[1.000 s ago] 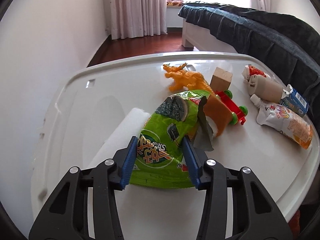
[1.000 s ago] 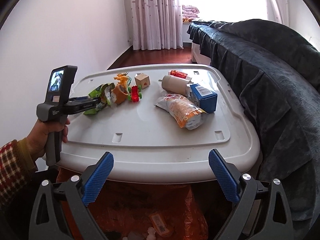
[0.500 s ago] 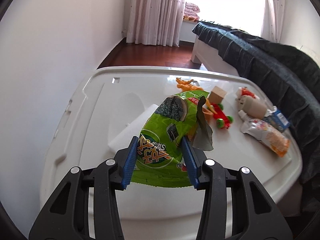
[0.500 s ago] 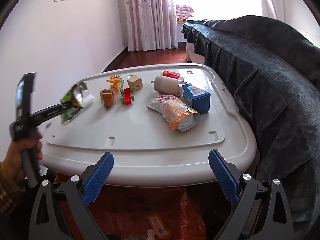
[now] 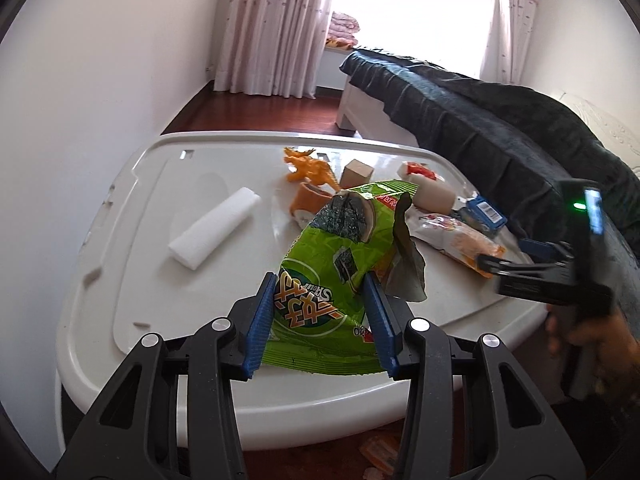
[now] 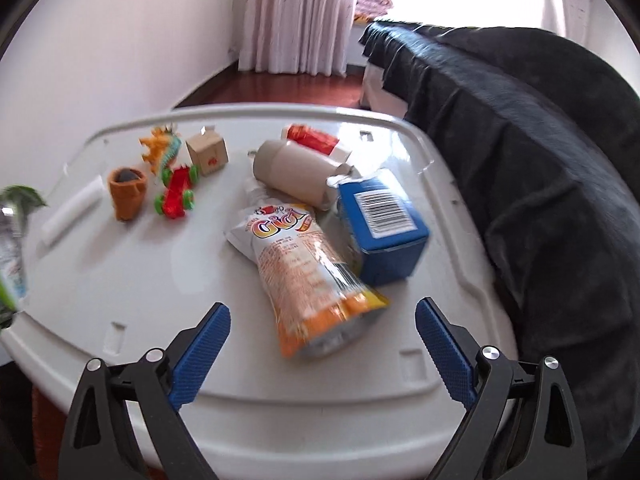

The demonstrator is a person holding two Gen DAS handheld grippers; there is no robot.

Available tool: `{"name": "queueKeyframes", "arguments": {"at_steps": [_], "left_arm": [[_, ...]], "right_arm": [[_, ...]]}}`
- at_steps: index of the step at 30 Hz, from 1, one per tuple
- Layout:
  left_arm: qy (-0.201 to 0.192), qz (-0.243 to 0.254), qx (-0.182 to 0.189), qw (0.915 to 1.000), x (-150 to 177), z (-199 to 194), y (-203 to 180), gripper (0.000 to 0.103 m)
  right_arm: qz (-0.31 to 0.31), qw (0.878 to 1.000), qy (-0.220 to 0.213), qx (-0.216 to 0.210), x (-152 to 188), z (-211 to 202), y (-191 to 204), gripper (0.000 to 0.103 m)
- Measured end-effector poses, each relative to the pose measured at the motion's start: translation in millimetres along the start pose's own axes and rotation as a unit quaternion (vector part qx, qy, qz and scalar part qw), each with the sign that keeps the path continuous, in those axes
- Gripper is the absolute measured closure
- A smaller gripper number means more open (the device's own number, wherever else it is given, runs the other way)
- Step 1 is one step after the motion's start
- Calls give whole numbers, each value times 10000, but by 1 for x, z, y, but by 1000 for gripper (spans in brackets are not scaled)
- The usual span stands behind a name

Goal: Collect trash
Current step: 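Grasp the Oishi drink pouch with the right tool while left holds the chip bag, then move both tools over the orange bin and open both to drop items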

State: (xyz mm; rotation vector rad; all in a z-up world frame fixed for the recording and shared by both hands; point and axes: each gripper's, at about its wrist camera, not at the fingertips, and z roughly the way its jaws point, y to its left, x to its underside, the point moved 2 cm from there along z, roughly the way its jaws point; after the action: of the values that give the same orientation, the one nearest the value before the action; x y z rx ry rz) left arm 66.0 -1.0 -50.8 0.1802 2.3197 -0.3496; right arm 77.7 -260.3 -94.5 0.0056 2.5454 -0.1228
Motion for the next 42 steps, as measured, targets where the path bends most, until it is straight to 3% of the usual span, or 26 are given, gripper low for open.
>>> {"name": "queueKeyframes", "arguments": {"at_steps": [10, 16, 21, 24, 33, 42], "left_arm": [[-32, -37, 161, 9999, 1, 0, -2, 60], [-5, -69, 233, 9997, 3, 1, -3, 60], [-29, -102, 219, 9997, 2, 1, 0, 60], [-17, -151, 198, 9997, 2, 0, 3, 60], [-5, -148, 149, 9998, 6, -5, -1, 60], [41, -389, 150, 9991, 37, -47, -9, 60]], "right_arm": [[293, 9976, 625, -57, -13, 40, 6, 20], [-194, 9973, 694, -104, -22, 46, 39, 20], [-433, 9958, 793, -170, -28, 56, 52, 45], [-429, 9958, 783, -199, -30, 54, 53, 52], [-327, 9979, 416, -367, -10, 6, 60, 55], [-125, 9964, 111, -826, 38, -93, 59, 55]]}}
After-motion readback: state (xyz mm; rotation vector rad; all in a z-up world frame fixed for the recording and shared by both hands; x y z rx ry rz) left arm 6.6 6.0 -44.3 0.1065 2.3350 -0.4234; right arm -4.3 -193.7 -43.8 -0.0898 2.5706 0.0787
